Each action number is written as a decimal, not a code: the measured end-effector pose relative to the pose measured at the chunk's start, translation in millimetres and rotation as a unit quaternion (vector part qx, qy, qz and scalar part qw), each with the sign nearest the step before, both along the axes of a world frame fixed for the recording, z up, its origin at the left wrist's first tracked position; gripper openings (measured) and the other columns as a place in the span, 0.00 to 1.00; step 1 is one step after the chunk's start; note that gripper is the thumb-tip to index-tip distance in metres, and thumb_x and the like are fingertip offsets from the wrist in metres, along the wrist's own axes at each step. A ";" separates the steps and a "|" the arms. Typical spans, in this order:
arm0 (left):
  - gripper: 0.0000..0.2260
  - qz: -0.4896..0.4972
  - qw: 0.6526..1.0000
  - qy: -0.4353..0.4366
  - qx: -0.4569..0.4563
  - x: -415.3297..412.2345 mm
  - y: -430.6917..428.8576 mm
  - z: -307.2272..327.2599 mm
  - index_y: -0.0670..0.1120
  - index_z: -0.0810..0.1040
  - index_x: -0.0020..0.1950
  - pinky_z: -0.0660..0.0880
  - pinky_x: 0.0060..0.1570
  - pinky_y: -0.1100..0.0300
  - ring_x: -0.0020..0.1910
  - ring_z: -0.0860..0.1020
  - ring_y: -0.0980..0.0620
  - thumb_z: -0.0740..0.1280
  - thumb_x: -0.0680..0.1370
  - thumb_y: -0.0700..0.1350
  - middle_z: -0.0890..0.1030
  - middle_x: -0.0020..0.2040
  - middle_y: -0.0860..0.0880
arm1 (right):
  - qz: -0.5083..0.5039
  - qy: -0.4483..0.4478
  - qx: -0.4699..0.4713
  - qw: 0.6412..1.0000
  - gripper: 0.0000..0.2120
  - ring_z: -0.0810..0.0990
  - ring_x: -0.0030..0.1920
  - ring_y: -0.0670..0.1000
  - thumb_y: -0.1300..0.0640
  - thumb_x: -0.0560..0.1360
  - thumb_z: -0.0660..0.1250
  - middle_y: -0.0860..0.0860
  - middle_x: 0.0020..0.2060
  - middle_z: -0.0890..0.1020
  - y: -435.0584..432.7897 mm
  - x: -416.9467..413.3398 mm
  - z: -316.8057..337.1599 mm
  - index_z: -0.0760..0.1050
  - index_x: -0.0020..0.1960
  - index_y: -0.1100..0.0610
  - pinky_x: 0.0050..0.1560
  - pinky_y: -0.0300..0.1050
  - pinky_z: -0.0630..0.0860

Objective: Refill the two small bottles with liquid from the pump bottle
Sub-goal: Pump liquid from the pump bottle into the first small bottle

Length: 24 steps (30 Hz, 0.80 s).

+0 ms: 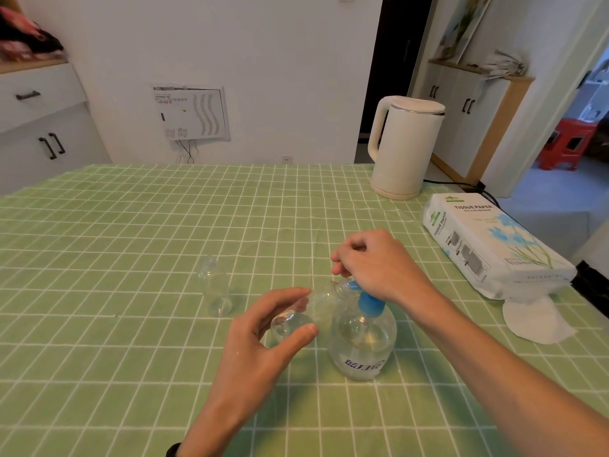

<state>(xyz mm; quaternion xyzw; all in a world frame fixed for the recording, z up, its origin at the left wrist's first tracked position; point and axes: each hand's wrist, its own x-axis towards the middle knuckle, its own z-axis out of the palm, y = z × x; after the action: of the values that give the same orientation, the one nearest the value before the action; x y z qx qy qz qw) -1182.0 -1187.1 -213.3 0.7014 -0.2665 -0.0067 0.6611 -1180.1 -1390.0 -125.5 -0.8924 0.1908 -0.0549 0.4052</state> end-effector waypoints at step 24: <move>0.16 -0.001 1.000 -0.013 -0.007 0.5 -2.4 -0.4 0.60 0.84 0.60 0.77 0.60 0.67 0.62 0.84 0.56 0.76 0.73 0.51 0.87 0.59 0.59 | 0.041 -0.041 0.034 0.998 0.13 0.90 0.46 0.45 0.57 0.85 0.67 0.45 0.39 0.90 -0.8 3.3 0.3 0.86 0.45 0.49 0.54 0.52 0.88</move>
<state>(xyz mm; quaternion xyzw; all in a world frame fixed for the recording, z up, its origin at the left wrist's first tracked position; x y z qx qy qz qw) -1181.5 -1189.5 -213.8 0.6966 -0.2758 0.0028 0.6623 -1176.8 -1390.8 -125.2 -0.8821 0.1393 -0.0687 0.4446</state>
